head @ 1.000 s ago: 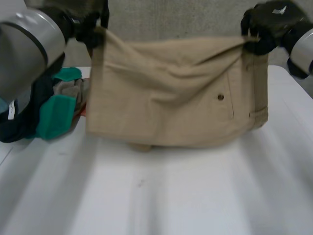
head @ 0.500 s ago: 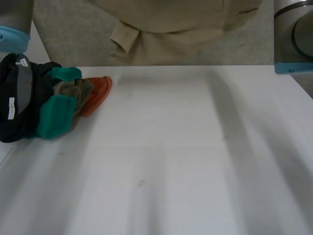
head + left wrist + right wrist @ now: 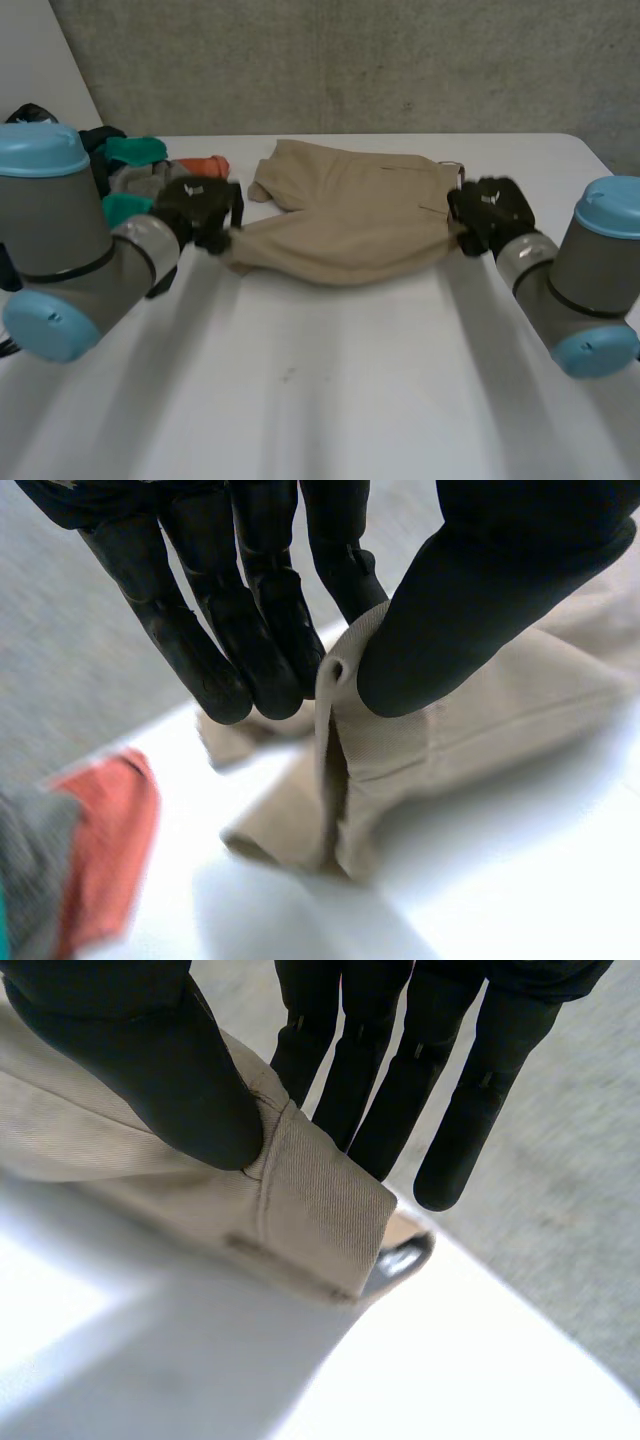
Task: Fold the laundry.
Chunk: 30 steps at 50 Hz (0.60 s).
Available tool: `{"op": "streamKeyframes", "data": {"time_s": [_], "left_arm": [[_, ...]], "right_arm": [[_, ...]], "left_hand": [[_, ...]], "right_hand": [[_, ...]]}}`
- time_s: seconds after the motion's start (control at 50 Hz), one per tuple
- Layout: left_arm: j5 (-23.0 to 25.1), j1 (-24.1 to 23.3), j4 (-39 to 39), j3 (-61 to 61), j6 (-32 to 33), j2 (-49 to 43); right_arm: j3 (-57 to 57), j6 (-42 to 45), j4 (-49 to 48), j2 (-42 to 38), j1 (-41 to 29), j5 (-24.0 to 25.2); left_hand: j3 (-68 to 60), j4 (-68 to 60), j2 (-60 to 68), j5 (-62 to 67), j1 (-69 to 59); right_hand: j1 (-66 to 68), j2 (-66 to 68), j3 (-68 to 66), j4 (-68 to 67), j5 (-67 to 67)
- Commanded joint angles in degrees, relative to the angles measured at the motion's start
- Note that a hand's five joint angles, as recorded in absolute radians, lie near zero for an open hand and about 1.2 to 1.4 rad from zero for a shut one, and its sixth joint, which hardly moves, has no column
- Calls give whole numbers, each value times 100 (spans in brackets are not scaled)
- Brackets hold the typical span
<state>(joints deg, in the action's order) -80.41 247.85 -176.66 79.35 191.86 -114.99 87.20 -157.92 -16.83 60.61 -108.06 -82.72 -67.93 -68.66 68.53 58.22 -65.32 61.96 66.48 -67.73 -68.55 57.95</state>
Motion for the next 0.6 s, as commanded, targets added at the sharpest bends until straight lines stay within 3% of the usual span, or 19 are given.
{"op": "streamKeyframes", "data": {"time_s": [0.02, 0.12, 0.2, 0.32, 0.42, 0.6], "left_arm": [[332, -9, 1948, 458, 650, 741], [517, -53, 3362, 1028, 1396, 1363], [526, -219, 3883, 1345, 2011, 1935], [412, -536, 3920, 1408, 2383, 2324], [105, -589, 3086, 767, 2339, 1841], [-730, -703, 1652, -1895, 1777, -250]], "right_arm": [[525, 824, 1725, 1119, 66, -7], [921, 1728, 3201, 1857, 232, 45], [1351, 2737, 4264, 2358, 408, 255], [1510, 3365, 4347, 2500, 602, 748], [1081, 2804, 3750, 2044, 699, 889], [-438, 994, 2064, 850, 629, 188]], "left_hand": [[-1207, -1134, 1147, 1178, -1468], [-1207, -1134, 1147, 1178, -1468], [-1207, -1134, 1147, 1178, -1468], [-1207, -1134, 1147, 1178, -1468], [-1207, -1134, 1147, 1178, -1468], [-1207, -1134, 1147, 1178, -1468]], "right_hand": [[1804, 1352, -1227, -1145, 1205], [1804, 1352, -1227, -1145, 1205], [1804, 1352, -1227, -1145, 1205], [1804, 1352, -1227, -1145, 1205], [1804, 1352, -1227, -1145, 1205], [1804, 1352, -1227, -1145, 1205]]}}
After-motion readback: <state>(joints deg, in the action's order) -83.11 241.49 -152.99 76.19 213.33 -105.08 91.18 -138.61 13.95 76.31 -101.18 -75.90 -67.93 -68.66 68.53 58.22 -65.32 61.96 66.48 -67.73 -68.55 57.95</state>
